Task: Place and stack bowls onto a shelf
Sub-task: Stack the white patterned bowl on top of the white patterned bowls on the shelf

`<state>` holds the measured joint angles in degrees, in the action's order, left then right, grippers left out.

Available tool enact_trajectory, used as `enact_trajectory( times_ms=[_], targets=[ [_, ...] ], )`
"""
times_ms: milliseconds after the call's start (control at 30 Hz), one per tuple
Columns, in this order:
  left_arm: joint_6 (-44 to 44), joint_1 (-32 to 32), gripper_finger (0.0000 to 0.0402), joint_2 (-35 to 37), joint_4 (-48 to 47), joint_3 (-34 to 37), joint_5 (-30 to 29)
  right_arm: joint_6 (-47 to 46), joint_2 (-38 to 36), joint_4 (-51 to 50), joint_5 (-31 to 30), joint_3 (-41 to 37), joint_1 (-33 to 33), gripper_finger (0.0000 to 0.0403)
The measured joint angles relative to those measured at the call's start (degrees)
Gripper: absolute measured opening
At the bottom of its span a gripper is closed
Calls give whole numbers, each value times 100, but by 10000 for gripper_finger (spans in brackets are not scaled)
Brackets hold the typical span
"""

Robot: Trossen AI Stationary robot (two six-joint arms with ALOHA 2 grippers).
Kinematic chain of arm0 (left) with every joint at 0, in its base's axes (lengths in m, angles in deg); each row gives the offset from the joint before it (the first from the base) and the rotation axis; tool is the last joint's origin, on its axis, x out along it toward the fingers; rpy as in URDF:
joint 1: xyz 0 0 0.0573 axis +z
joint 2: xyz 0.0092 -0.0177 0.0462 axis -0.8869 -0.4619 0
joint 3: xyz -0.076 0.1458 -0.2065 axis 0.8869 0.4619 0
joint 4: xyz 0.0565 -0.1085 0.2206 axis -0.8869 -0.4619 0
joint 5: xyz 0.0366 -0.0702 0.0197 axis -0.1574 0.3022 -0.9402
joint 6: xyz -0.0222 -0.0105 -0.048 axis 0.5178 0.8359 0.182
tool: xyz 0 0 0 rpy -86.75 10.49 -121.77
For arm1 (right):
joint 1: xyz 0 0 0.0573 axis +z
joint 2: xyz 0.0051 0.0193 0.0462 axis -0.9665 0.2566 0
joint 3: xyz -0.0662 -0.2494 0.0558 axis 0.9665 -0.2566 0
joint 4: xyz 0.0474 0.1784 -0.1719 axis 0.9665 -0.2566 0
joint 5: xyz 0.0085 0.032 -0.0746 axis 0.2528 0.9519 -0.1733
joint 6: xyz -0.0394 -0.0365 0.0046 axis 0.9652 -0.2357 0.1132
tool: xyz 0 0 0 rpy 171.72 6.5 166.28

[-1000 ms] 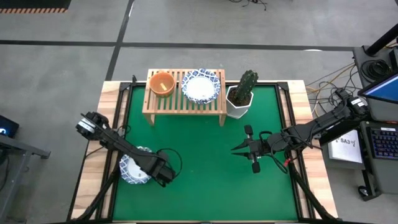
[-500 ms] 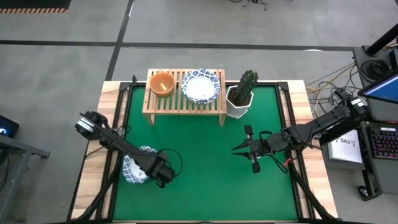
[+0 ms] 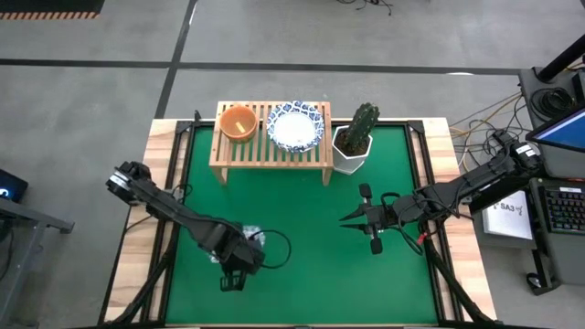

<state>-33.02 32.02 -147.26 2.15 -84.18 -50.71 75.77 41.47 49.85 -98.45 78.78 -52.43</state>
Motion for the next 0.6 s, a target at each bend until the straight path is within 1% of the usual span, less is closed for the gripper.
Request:
enact_trajectory(
  times_ms=[200, 367, 500, 600],
  targets=[
    [-976, -8, 0, 0, -104, -1351, -772, 9, 0, 0, 0, 0, -2, 57],
    [-1974, 4, 0, 0, -252, -2391, -1387, 13, 0, 0, 0, 0, -2, 57],
    [-2927, 97, 0, 4, -412, -3065, -2164, 15, 0, 0, 0, 0, -2, 57],
    [-3639, 287, 0, 4, -447, -3436, -2730, 2, -2, 2, 0, 0, -2, 57]
  ],
)
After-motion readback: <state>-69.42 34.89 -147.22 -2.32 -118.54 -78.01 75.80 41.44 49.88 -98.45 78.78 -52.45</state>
